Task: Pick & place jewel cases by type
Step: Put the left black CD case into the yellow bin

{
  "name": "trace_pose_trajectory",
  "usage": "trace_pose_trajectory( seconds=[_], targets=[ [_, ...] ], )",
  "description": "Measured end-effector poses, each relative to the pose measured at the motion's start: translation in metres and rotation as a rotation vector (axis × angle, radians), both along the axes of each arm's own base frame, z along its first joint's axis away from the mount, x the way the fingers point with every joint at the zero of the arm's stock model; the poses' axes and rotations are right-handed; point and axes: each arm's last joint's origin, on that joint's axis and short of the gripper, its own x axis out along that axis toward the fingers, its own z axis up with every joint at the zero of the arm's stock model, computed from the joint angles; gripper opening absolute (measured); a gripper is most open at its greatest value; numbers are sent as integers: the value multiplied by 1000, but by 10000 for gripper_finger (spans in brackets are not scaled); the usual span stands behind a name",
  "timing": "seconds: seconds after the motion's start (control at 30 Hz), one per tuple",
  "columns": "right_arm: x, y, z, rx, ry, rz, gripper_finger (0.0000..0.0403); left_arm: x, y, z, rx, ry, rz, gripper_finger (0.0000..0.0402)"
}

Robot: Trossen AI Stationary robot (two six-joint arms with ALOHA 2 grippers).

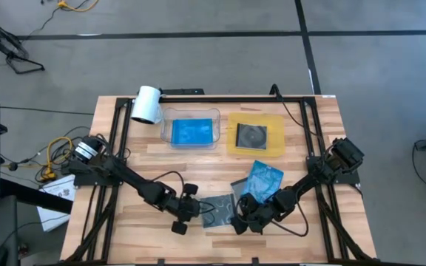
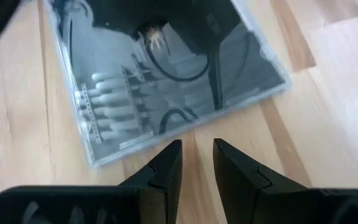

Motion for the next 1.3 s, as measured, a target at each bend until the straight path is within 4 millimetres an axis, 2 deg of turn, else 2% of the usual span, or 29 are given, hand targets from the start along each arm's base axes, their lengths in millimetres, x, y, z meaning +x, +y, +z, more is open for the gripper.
trace_pose_trajectory(
  seconds=[0.27, 0.43, 0.7, 1.3],
  targets=[
    [0, 0, 0, -6, 2, 5, 216, 6, -3, 7, -37, -81, 8, 84],
    [-1, 0, 0, -8, 1, 7, 216, 8, -4, 5, -44, -95, 9, 84],
    [0, 1, 0, -7, -6, 18, 217, 14, -2, -13, -87, -43, -9, 84],
    [-2, -3, -4, 31, -35, 32, 217, 3, -4, -21, -112, 66, 36, 84]
  ],
)
